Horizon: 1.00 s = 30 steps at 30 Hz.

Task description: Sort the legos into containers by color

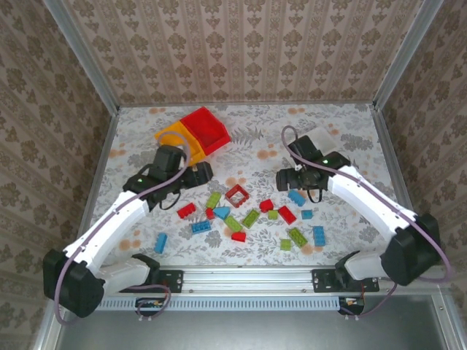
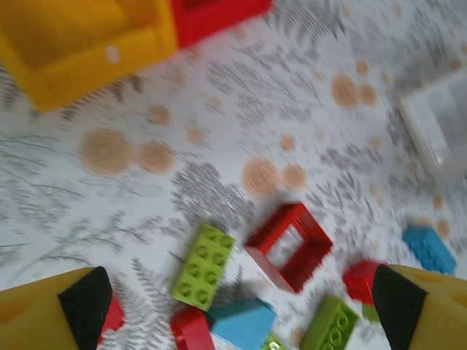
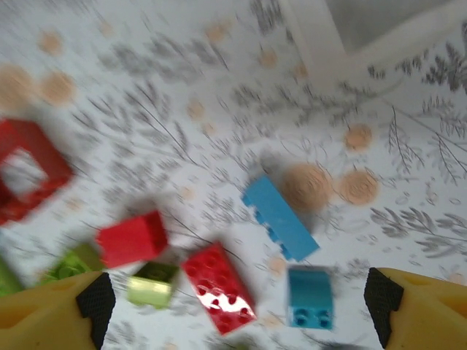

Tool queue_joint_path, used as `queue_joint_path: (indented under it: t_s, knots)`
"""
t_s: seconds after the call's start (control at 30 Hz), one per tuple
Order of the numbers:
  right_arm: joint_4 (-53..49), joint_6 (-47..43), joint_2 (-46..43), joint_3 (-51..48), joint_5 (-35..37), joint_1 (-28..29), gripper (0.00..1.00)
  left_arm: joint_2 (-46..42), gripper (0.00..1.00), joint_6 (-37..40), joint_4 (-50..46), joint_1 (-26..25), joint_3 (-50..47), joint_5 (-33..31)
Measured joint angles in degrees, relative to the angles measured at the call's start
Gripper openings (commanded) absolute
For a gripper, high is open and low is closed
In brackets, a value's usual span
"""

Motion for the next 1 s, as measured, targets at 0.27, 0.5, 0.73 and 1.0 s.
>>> queue_joint_path:
  t_s: [0.27,0.5,0.73,1.0]
  knots:
    - [-2.3,-6.7,14.6,1.6,0.6,-2.5,0.81,4.5,0.89,2.8,3.0,-3.5,0.7,4.0]
    - [-1.4,-9.0,19.6,1.9,-1.0,-6.3,0.64,4.6,0.87,4.1,4.6,-4.0,1.6,6.5]
    - [0.4,-9.7,22.3,2.1,-4.5,-6.4,0.52,4.6,0.86,4.2,4.7,-4.0,1.7,7.4]
    - [1.4,-9.6,23.2,2.1,-5.7,-6.4,0.35,4.6,0.85,4.2,4.5,-4.0,1.7,7.4]
